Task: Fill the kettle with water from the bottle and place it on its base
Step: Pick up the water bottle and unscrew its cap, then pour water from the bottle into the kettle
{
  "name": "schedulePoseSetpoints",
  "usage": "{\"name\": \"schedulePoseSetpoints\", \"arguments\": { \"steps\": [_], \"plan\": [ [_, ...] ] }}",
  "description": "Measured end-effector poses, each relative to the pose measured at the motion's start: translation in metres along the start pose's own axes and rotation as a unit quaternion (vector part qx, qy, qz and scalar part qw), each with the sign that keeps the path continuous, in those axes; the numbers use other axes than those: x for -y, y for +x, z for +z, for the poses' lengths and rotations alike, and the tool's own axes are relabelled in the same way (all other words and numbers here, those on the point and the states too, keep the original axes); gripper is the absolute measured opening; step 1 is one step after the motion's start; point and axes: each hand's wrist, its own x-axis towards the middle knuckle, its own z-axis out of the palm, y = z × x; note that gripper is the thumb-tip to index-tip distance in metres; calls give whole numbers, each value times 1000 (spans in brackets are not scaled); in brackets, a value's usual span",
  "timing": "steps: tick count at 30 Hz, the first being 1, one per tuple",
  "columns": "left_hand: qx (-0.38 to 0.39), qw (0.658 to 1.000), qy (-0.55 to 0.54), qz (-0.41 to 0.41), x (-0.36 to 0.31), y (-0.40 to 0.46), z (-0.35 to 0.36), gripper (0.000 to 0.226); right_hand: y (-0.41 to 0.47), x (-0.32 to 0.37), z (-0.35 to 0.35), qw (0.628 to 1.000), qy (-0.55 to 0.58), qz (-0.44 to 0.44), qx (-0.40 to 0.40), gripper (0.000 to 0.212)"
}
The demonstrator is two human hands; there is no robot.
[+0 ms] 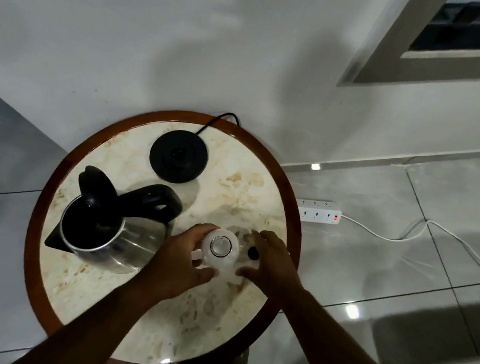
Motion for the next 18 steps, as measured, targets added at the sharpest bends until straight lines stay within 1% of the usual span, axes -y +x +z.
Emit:
{"name": "schedulePoseSetpoints", "arguments": {
  "steps": [1,2,3,4,6,9,11,13,16,17,18],
  "plan": [
    [-4,1000,-1,-6,-1,0,0,70,-5,5,2,999,37,-4,-1,98],
    [-7,1000,-2,-14,-2,-1,0,71,-10,13,3,997,77,-8,-1,102],
    [-10,1000,2,-21,-3,-3,0,71,-14,21,5,993,120,-12,-7,101],
    [-11,1000,6,-27,-3,-5,-1,72,-17,29,7,985,169,-19,-20,96],
    [-14,999,13,-40,-1,-11,-4,74,-16,45,12,966,250,-40,-58,77],
    [-45,997,16,-63,7,-27,-20,77,-14,60,20,948,299,-18,-104,63],
    [-88,993,-6,-79,12,-44,-36,70,-11,64,26,944,303,-11,-128,58],
    [-144,987,-3,-74,13,-64,-52,56,-10,71,27,946,296,-5,-129,57],
    [-250,966,16,-65,13,-97,-72,29,-14,89,28,956,277,6,-95,54],
    [-292,954,17,-66,14,-109,-79,23,-18,98,28,960,269,8,-82,53],
    [-332,941,21,-68,14,-115,-84,23,-20,104,27,963,259,10,-74,53]
  ]
}}
